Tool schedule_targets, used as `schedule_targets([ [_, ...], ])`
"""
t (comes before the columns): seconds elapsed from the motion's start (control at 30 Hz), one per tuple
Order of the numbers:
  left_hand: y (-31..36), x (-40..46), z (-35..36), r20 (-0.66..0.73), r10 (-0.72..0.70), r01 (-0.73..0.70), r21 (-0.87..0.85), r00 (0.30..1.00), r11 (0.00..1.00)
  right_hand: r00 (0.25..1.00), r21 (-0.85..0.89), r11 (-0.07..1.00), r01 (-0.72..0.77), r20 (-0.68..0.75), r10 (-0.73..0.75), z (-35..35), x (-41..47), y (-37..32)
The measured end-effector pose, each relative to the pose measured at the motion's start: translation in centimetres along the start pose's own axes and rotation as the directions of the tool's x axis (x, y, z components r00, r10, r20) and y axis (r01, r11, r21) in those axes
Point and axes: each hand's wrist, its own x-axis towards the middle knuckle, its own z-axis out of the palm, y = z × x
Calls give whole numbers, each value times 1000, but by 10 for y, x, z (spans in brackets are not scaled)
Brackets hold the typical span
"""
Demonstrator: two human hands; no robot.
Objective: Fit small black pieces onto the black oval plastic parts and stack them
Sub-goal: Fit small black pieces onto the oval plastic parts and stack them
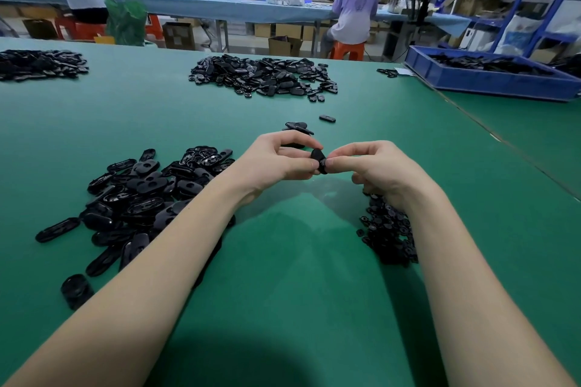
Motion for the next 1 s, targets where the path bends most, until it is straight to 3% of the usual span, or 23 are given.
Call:
schedule_targets([
  [0.23,1,-1,3,-53,40,-38,35,998,999,998,49,998,-38,-43,40,3,3,0],
  [0.47,3,-1,8,-132,123,-99,176,984,979,994,95,992,-82,-58,88,10,4,-4],
  [0.6,7,-3,7,-104,82,-73,93,991,993,993,63,995,-79,-79,84,3,2,-1],
  [0.9,11,-3,9,-63,-46,37,-134,997,990,999,91,996,22,25,-24,5,0,2],
  [1.0,8,-2,11,-91,-38,27,-121,995,992,999,81,996,44,15,-45,6,0,2],
])
